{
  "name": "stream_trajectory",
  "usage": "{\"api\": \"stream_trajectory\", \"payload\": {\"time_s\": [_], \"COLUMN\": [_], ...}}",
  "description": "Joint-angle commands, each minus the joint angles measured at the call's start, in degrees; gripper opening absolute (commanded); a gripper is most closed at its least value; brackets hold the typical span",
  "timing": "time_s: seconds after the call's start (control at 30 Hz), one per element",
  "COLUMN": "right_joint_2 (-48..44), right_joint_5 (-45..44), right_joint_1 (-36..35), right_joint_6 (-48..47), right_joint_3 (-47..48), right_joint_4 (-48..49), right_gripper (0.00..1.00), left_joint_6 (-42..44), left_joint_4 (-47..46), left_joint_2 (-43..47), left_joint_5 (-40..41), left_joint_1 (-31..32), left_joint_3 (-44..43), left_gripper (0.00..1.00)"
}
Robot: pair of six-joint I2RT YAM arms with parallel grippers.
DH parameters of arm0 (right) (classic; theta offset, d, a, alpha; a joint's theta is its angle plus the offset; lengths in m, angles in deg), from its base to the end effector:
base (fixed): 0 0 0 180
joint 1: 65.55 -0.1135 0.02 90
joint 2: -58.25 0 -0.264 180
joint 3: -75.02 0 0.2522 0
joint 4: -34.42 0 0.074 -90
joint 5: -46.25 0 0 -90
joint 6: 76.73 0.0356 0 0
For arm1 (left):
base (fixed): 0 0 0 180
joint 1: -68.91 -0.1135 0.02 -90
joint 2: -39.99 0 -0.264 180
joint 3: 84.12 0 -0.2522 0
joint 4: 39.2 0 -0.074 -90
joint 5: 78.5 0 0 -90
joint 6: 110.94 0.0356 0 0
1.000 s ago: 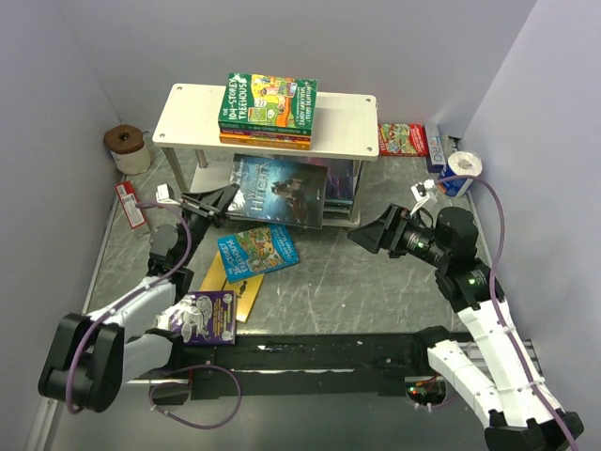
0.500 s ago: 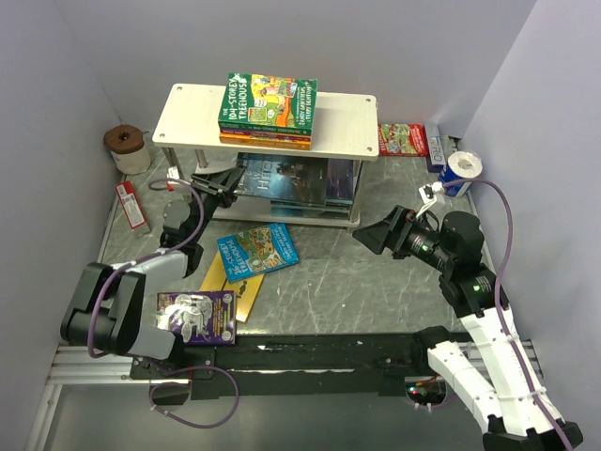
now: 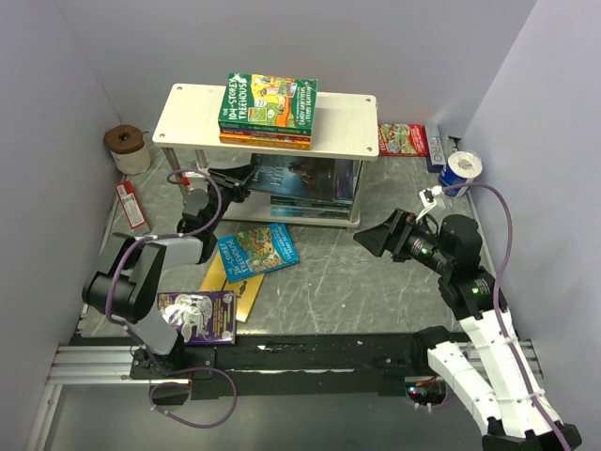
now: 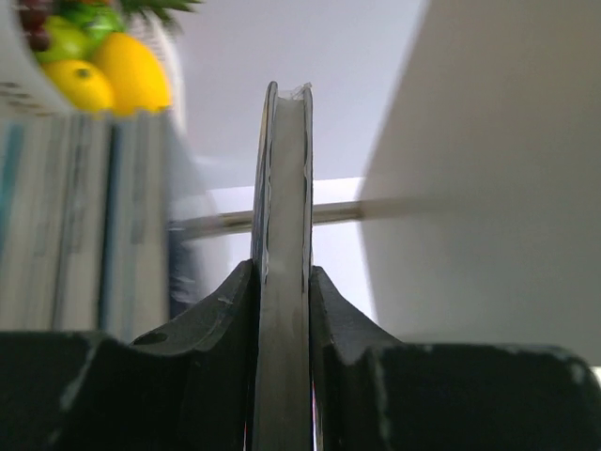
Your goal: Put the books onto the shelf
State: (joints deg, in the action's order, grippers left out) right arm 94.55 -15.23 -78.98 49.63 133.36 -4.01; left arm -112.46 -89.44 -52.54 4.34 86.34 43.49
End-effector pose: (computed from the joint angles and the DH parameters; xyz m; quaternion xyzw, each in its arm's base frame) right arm 0.1342 0.0495 0.3347 0.0096 0.7899 0.4233 0.4437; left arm 0.3155 -0.1037 0.2338 -0.3479 0.5404 -0.6460 0.4119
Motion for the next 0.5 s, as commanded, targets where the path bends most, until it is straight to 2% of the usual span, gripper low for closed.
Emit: {"api": "stream_trajectory", "payload": {"time_s": [0.0,0.47], "right_joint_2": [-1.31,-0.17], "right_joint_5": [-0.83,-1.09], "right_joint_1": [0.60,0.77], "right_joint_6": [0.11,0.56], "right_joint_3": [-0.54,-1.42], "right_joint_4": [2.25,3.31], "right_gripper": [0.90,0.90], "left_joint_6": [-1.20,0.12], "left_joint_4": [-10.61,-8.59], "left_joint_2": [-0.63,-5.90], "left_joint_5": [3.82,5.67], "left_joint_1": [0.85,2.43], "left_joint_3": [-4.17,-9.70], "left_gripper": [0.01,0.01]}}
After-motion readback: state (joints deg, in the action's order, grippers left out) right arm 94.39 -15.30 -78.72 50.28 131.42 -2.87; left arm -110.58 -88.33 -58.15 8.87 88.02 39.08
